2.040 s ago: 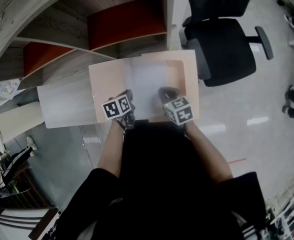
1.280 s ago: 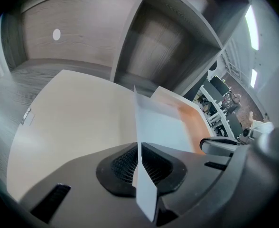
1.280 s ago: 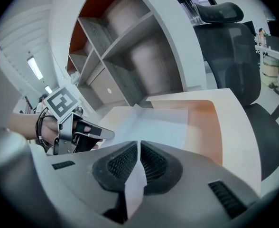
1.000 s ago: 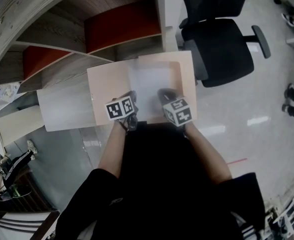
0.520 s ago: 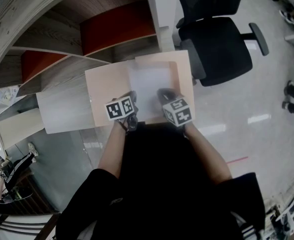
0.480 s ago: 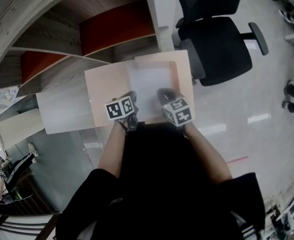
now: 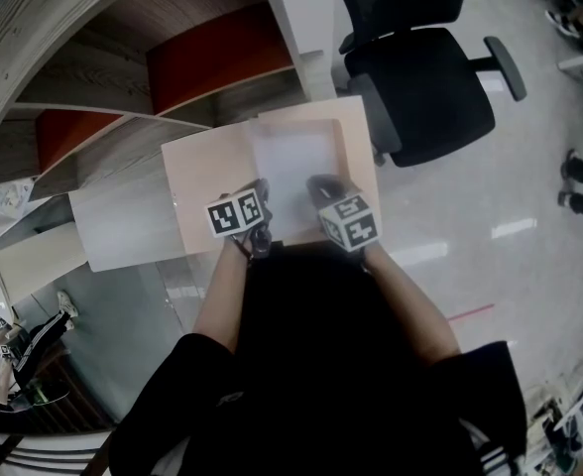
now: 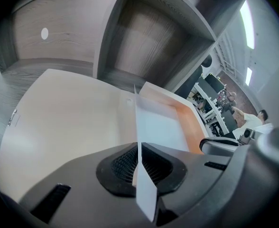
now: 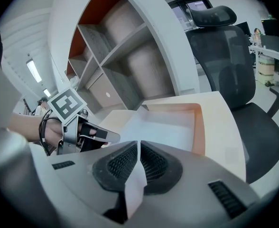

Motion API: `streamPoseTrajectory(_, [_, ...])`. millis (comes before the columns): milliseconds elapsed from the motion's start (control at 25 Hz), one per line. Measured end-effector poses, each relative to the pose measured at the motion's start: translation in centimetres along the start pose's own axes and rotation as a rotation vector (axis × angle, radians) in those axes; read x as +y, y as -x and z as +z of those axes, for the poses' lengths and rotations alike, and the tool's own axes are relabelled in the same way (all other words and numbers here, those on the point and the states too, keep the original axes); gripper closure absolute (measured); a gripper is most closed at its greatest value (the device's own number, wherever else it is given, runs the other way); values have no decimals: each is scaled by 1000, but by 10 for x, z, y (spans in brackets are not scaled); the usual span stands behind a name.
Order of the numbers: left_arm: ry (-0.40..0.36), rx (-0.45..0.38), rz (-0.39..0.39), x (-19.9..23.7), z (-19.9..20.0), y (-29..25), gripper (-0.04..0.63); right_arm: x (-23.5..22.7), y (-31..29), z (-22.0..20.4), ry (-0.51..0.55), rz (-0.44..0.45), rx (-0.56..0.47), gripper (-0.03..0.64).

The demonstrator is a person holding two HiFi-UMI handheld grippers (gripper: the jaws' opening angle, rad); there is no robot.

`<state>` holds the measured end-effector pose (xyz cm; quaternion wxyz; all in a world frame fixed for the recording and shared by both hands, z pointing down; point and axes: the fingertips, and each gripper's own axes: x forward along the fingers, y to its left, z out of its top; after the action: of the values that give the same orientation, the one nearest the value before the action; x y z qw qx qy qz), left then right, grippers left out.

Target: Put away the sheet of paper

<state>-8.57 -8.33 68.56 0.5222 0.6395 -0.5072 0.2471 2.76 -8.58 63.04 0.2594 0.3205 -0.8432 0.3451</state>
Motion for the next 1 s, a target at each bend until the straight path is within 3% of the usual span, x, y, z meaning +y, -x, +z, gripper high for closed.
streamPoseTrajectory(1000, [-66, 48, -11, -21, -6, -10, 531, 4, 10, 6, -29, 1, -37, 583])
